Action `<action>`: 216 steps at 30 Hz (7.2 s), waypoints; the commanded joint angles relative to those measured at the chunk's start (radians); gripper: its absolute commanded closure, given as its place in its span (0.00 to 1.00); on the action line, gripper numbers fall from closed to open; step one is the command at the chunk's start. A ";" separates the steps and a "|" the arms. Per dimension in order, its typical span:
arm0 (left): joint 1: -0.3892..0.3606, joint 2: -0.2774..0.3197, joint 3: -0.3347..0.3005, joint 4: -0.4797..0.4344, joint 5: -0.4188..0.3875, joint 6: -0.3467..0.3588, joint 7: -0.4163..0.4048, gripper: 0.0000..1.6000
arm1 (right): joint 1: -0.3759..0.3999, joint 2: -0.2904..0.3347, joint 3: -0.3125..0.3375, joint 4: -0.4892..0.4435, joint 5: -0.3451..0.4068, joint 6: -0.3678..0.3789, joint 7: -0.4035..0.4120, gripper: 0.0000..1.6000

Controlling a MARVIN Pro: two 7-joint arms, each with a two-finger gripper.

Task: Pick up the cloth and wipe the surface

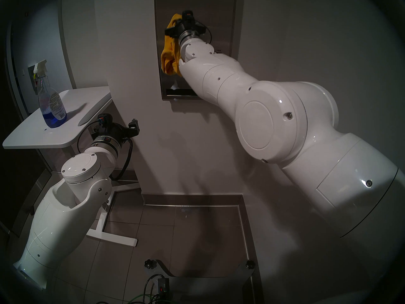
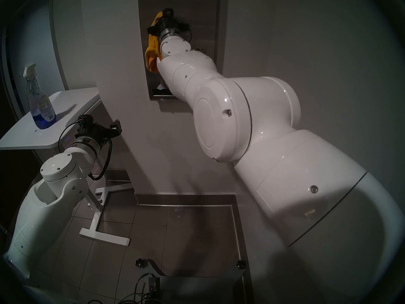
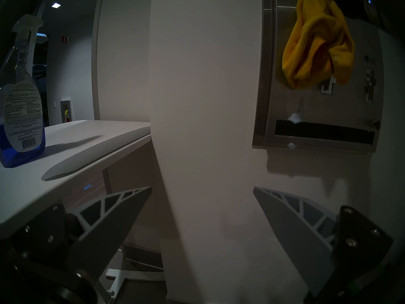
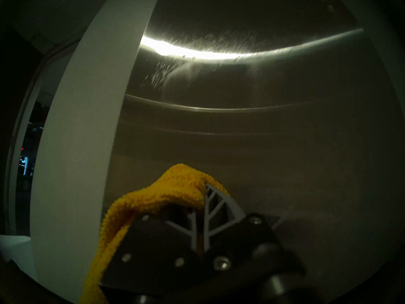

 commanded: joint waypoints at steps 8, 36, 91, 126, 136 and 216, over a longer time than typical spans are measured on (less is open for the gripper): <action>-0.028 0.000 -0.015 -0.024 0.001 -0.010 -0.001 0.00 | -0.059 0.007 0.064 -0.006 0.061 0.024 -0.003 1.00; -0.029 0.000 -0.015 -0.025 0.001 -0.010 0.000 0.00 | -0.160 -0.021 0.071 -0.007 0.070 -0.012 0.020 1.00; -0.025 0.004 -0.007 -0.020 0.002 -0.009 0.006 0.00 | -0.263 -0.025 -0.025 -0.139 0.039 0.062 0.039 1.00; -0.037 0.000 -0.013 -0.029 -0.003 -0.012 0.004 0.00 | -0.246 -0.024 -0.207 -0.263 -0.058 -0.168 -0.025 1.00; -0.041 -0.004 -0.017 -0.032 -0.008 -0.014 0.002 0.00 | -0.242 -0.025 -0.239 -0.212 -0.079 -0.195 -0.034 1.00; -0.181 0.017 -0.004 0.087 0.045 -0.034 -0.024 1.00 | -0.527 0.027 -0.187 -0.595 0.127 -0.050 1.059 1.00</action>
